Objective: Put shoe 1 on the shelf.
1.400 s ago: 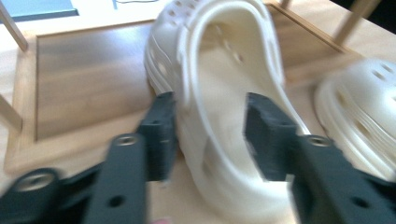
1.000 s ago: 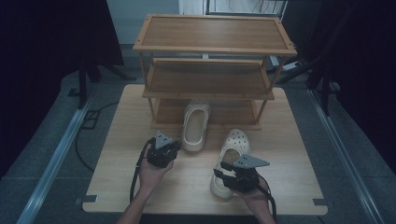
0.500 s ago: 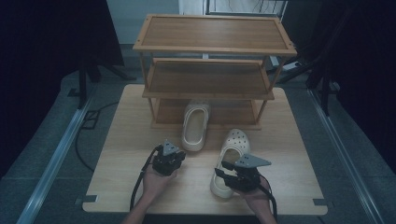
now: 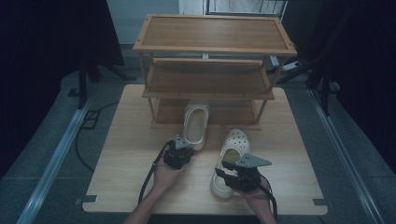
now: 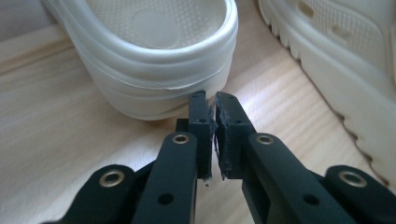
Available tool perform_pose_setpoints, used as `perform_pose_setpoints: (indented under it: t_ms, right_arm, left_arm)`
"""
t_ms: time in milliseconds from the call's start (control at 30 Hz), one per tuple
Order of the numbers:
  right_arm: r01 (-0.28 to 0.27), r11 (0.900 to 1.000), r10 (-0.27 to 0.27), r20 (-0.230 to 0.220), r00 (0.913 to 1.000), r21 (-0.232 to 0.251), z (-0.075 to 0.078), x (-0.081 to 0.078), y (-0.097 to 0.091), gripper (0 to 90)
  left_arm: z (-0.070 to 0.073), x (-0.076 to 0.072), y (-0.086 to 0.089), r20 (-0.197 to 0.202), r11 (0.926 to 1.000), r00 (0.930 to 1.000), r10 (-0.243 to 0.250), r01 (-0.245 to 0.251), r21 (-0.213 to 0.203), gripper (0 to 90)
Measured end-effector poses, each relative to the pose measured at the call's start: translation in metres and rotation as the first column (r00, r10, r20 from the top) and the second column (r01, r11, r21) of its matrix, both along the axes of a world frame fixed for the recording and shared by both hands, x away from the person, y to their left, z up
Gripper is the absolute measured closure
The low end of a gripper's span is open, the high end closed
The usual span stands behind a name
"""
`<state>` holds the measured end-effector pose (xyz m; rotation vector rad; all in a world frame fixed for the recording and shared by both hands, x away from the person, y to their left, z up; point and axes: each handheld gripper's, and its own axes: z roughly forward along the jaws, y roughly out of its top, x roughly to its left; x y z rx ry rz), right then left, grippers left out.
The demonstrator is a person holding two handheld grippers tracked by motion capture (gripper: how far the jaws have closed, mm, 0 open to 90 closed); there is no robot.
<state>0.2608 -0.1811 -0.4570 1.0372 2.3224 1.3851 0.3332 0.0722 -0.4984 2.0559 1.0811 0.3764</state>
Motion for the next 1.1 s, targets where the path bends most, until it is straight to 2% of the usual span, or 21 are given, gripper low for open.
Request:
perform_pose_setpoints:
  t_ms: [133, 300, 400, 667, 1100]
  right_arm:
    - [0.002, 1.0000, -0.002, -0.002, 1.0000, 0.000, 0.000, 0.001, -0.002, 58.8]
    - [0.004, 1.0000, -0.004, 0.001, 1.0000, 0.002, 0.001, 0.000, -0.002, 58.8]
    - [-0.001, 1.0000, 0.001, 0.004, 1.0000, 0.001, 0.002, -0.001, -0.002, 58.8]
    - [0.000, 1.0000, 0.000, 0.002, 1.0000, 0.004, 0.003, 0.000, -0.003, 58.8]
    - [0.002, 1.0000, -0.002, 0.002, 1.0000, 0.007, 0.003, 0.000, -0.004, 58.8]
  left_arm:
    - [0.003, 0.006, -0.007, 0.006, 1.0000, 1.0000, -0.006, 0.006, -0.005, 85.5]
    - [0.005, 0.018, -0.016, -0.003, 0.9999, 1.0000, -0.007, 0.007, 0.011, 85.3]
    - [0.004, 0.026, -0.020, -0.002, 0.9997, 0.9998, 0.019, -0.019, 0.012, 85.0]
    - [0.005, 0.044, -0.025, -0.001, 0.9989, 0.9997, 0.022, -0.022, 0.042, 85.1]
    - [0.005, 0.064, -0.031, 0.008, 0.9968, 0.9978, 0.066, -0.066, 0.045, 85.0]
